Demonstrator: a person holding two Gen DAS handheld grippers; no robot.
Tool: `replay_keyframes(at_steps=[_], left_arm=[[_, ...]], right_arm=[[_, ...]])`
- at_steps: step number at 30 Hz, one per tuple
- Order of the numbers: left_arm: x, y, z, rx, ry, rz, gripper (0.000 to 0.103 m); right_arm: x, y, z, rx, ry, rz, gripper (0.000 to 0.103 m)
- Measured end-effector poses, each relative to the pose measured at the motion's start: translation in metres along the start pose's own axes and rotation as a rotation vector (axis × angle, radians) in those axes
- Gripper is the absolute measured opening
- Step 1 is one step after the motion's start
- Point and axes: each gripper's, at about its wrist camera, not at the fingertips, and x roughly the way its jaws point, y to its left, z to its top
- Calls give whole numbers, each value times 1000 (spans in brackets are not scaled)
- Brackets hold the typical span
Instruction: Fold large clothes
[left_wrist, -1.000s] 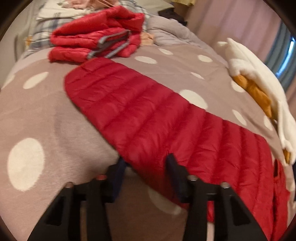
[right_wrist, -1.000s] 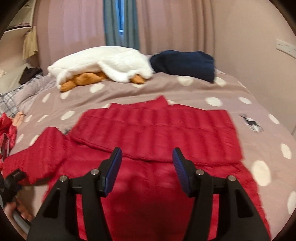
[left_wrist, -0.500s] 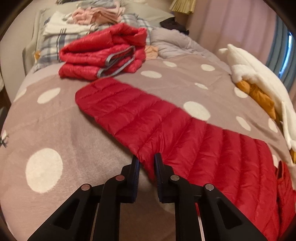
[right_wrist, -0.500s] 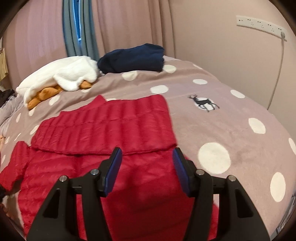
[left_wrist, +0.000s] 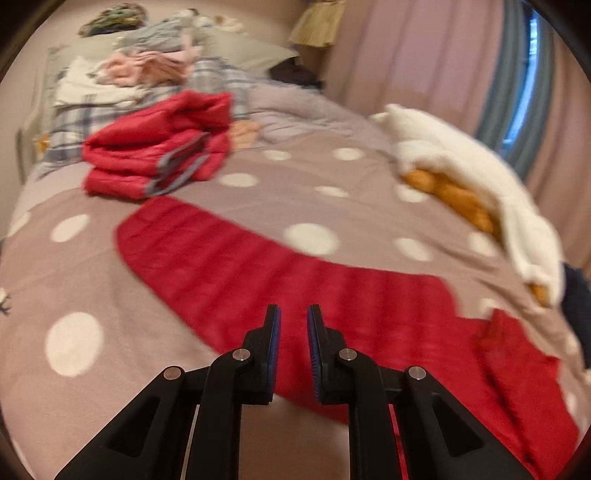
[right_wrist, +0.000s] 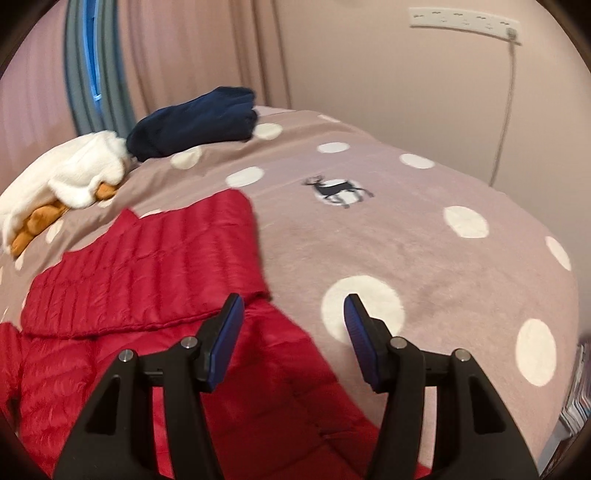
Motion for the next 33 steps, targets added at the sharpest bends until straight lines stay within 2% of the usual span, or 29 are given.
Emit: replay_keyframes(at_steps=[2,3,4,6,7,9,10,11,12,14,16,19,22,26,28,30,31,32,33], left_arm=[[-11,-20,-8,66,-31,-14,15],[-12,-28,-12,112,-35,4,15],[-11,-39,-19,173,-21,49,15],[-2,-42,-28,198,45,97,15],[4,-36,-29,169,88,91,15],[16,-11,-30,12,205,-1,15],[22,2,-29,-70,250,-38,20],[30,19,-26,-160,303,-52,29],[34,31,-23,-218,327,-48,33],[37,54,-19,-307,319,-43,54],[39,76,-14,-390,292,-81,64],[58,102,-4,-493,348,-196,66],[82,117,2,-533,362,-302,68],[90,132,2,-665,333,-407,68],[98,127,6,-652,332,-399,67],[99,114,12,-548,317,-355,52],[101,107,14,-487,311,-304,34],[101,99,14,-416,303,-229,23],[99,91,14,-361,282,-179,23]], right_arm=[[-4,-3,0,17,-24,-52,56],[-6,-5,0,31,-39,-74,56],[-8,-6,0,41,-48,-85,56],[-8,-10,2,51,-55,-89,56],[-7,-10,2,52,-53,-90,56],[-3,-11,2,49,-39,-86,56],[-1,-11,2,50,-29,-83,56],[0,-11,1,52,-23,-83,56],[1,-12,1,54,-20,-85,56],[1,-12,1,55,-17,-83,56],[1,-10,0,48,-14,-80,57],[5,-8,-1,36,5,-79,57],[8,-6,-2,32,15,-81,57],[12,-2,-3,12,23,-78,57],[16,1,-5,-5,37,-75,57],[21,4,-7,-15,56,-77,57],[24,5,-8,-15,71,-75,57],[26,4,-9,-12,80,-74,57],[28,4,-9,-8,92,-76,57]])
